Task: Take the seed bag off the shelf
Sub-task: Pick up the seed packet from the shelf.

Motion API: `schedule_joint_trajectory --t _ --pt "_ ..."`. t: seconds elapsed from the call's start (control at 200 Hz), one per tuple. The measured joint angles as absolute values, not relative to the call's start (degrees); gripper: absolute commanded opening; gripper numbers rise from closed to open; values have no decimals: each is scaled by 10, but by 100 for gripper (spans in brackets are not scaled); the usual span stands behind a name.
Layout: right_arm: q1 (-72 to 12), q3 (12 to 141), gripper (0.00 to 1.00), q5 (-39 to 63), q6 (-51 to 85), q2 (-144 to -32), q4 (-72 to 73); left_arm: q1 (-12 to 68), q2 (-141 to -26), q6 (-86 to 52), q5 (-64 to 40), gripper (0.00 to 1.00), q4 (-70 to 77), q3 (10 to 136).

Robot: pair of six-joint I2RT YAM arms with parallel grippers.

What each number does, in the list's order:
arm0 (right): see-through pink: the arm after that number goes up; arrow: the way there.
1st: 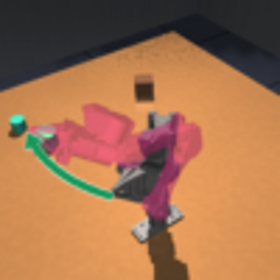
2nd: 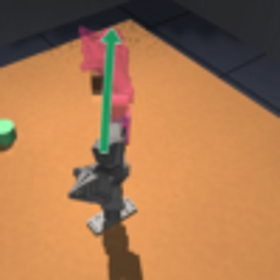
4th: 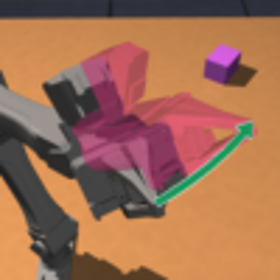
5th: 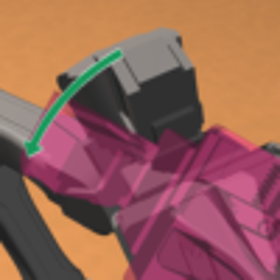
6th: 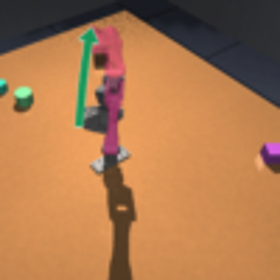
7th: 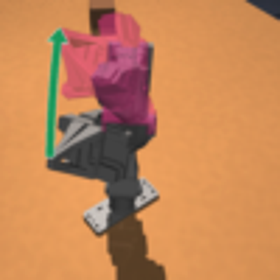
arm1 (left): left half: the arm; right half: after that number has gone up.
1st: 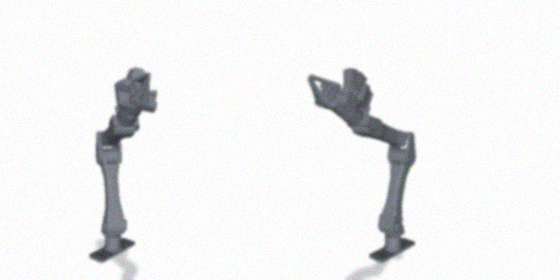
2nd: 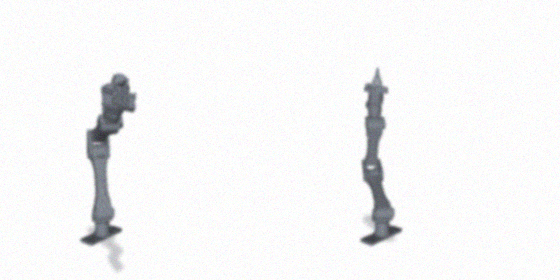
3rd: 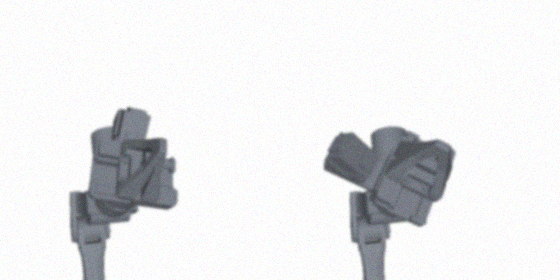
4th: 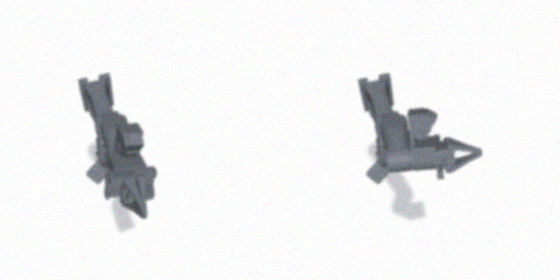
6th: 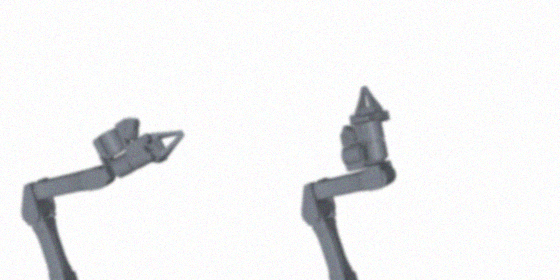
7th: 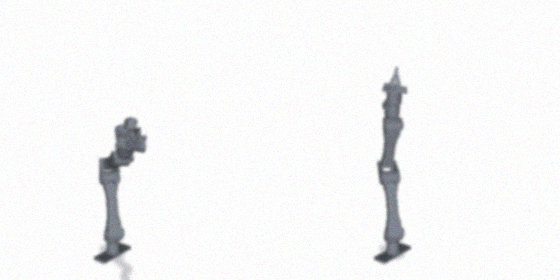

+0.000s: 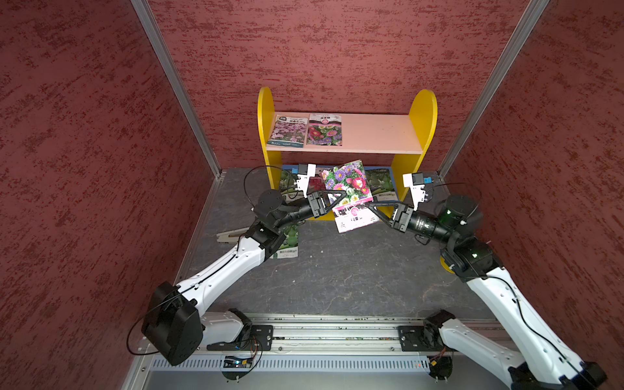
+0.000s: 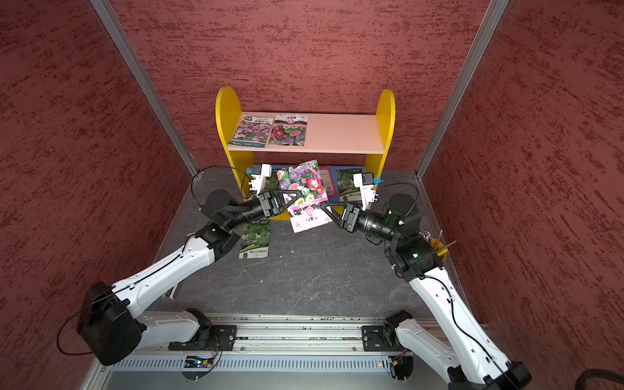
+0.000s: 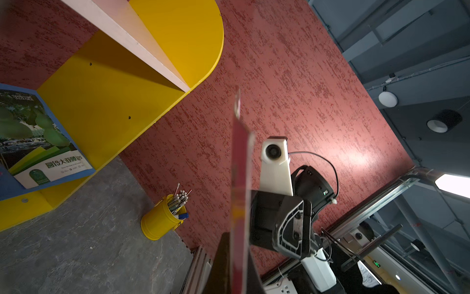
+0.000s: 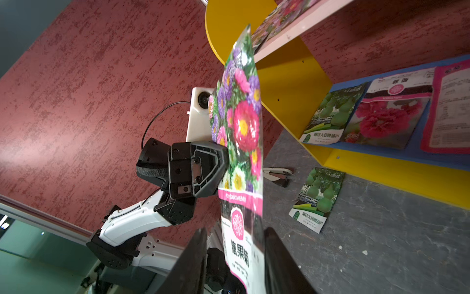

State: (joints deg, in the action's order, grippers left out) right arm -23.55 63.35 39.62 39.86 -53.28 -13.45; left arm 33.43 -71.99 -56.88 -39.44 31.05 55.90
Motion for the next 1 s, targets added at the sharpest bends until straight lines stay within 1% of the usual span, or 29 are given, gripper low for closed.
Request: schedule_joint_trajectory --t 0.155,0.356,0.852,1.002 --pt "-236 680 40 427 361 -544 -181 333 -688 -545 -431 0 267 559" --pt "-236 687 38 463 349 -562 -204 333 -675 -531 -450 0 242 559" --pt "-236 687 38 458 308 -564 -247 334 -675 -531 -456 0 233 559" --pt "-236 691 40 446 288 -567 -273 334 -675 -531 -460 0 233 559"
